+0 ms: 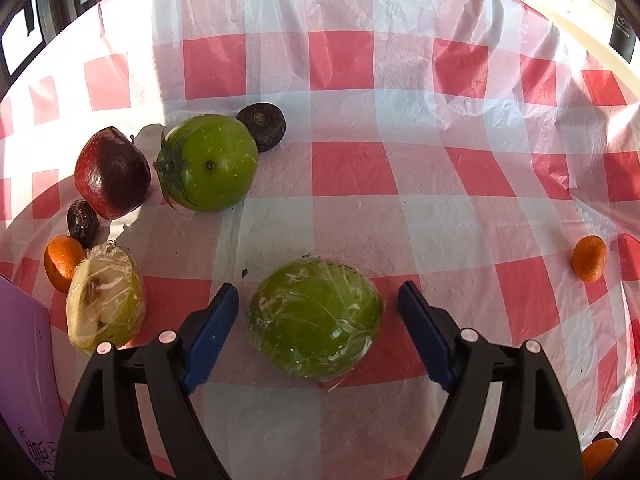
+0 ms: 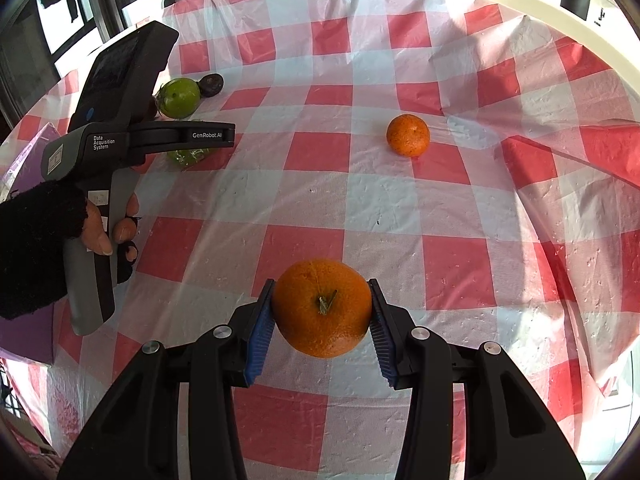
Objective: Organize fruits
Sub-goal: 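Grasp the plastic-wrapped green melon half with the left tool, then carry both fruits into the white box and open both tools to release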
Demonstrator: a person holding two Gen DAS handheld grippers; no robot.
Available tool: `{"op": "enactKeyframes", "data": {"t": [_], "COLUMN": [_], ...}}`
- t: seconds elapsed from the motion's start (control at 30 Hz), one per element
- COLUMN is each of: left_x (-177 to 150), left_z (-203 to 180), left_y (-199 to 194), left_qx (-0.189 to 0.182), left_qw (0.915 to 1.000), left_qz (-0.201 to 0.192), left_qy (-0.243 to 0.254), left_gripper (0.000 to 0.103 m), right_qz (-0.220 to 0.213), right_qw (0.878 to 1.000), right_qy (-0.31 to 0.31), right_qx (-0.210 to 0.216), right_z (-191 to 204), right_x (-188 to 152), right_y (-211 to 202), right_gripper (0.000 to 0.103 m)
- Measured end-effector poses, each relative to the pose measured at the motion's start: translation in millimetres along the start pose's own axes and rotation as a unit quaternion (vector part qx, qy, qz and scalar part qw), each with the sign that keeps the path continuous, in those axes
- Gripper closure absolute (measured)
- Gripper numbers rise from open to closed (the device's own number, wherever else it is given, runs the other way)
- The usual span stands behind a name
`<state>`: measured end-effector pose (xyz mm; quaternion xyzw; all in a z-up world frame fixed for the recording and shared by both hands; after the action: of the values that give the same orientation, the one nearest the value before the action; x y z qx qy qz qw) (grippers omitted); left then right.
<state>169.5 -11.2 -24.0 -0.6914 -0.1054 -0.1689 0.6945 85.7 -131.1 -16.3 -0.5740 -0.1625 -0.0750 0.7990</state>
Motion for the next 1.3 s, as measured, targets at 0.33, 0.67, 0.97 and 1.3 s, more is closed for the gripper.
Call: {"op": "enactKeyframes", "data": {"t": [0.33,0.67,0.97,1.3], "left_x": [-3,-36,-124,-154], "left_z": [-2,3,-23,-42], "left_y": [-4,-29,-66,-119], "left_qx": [-0.003,-0.035,-0.049,-0.074], "left_qw": [1.0,0.9988,0.9979,0.9958], "left_qz": [-0.008,0.015,0.042,0.013], "left_qy": [0.001,-0.03,-0.012,0.053], "left_gripper": [0.039,0.04,0.04,0.04], "right_qz": [0.006,-0.005,0.002,0.021], "right_qw": [1.0,1.0,1.0,0.999], "right_qy": [-0.006,-0.017,0.005,0.0], "right_qx": [-0.001,0.002,0.008,0.026], "right_z": [-4,-10,-35,-29], "right_x": [-5,-7,-25,-51], "right_y": [-1,-15,-23,-25], "right_gripper": [0.059,0.059,0.059,0.059]}}
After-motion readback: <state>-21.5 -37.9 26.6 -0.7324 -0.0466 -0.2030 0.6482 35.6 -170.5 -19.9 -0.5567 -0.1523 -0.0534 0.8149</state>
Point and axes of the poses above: each gripper's, at about its wrist camera, not at the fingertips, and y roughly the way its jaws point, z to its left, x to its top, the point moved 4 cm from there along y, roughly the way its jaws point, and after that the axes turned 11 degrees about z, right-handed, at the moved point
